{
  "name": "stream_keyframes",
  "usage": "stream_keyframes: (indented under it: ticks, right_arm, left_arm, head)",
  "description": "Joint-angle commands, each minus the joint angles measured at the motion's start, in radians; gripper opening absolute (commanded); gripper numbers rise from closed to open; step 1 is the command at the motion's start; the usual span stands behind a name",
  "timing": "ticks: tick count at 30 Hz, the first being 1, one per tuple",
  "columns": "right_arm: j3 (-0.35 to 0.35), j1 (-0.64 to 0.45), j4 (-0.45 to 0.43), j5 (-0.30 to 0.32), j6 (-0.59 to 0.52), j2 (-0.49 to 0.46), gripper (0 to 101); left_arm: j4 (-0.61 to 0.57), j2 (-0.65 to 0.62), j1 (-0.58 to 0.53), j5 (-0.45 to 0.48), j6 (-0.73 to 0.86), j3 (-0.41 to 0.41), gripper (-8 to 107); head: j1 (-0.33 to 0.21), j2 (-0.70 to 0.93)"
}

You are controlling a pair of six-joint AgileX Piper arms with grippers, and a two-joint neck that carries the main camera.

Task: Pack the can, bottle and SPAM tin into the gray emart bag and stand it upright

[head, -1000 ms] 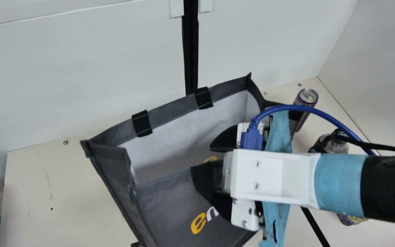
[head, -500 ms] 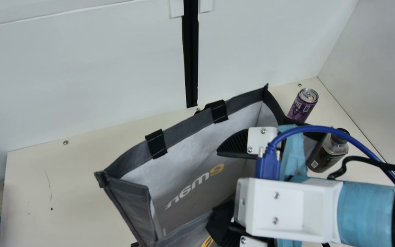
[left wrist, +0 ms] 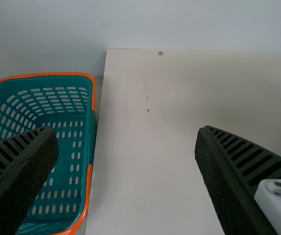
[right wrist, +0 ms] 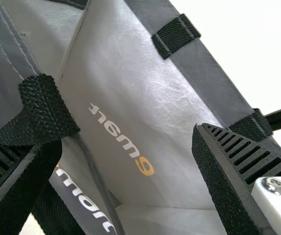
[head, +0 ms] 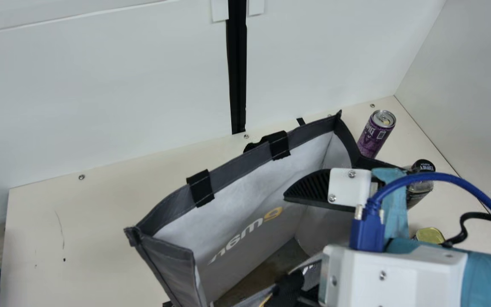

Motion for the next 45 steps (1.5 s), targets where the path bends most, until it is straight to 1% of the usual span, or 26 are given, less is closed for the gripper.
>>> stream_keyframes:
  ticks: [1, 14, 25, 36, 42, 45]
  right_arm:
    - [-0.004, 0.004, -0.012, 0.0, 0.008, -0.005, 95]
    - [-0.043, 0.004, -0.058, 0.0, 0.045, -0.027, 95]
    - [-0.102, 0.01, -0.083, 0.0, 0.099, -0.028, 95]
    - [-0.17, 0.042, -0.126, 0.0, 0.176, -0.023, 95]
    - [-0.207, 0.036, -0.157, 0.0, 0.213, -0.015, 95]
    - [-0.224, 0.015, -0.173, 0.0, 0.227, -0.008, 95]
  left_arm:
    - [0.0, 0.0, 0.0, 0.0, 0.0, 0.0, 90]
    - [0.0, 0.0, 0.0, 0.0, 0.0, 0.0, 90]
    - [0.0, 0.0, 0.0, 0.0, 0.0, 0.0, 90]
    - [0.0, 0.0, 0.0, 0.0, 0.0, 0.0, 90]
    - [0.0, 0.0, 0.0, 0.0, 0.0, 0.0, 90]
    - [0.0, 0.0, 0.0, 0.0, 0.0, 0.0, 90]
  head:
    - [-0.023, -0.002]
    - [-0.023, -0.002]
    - [-0.023, -0.002]
    - [-0.023, -0.002]
    - [-0.023, -0.002]
    - [-0.023, -0.002]
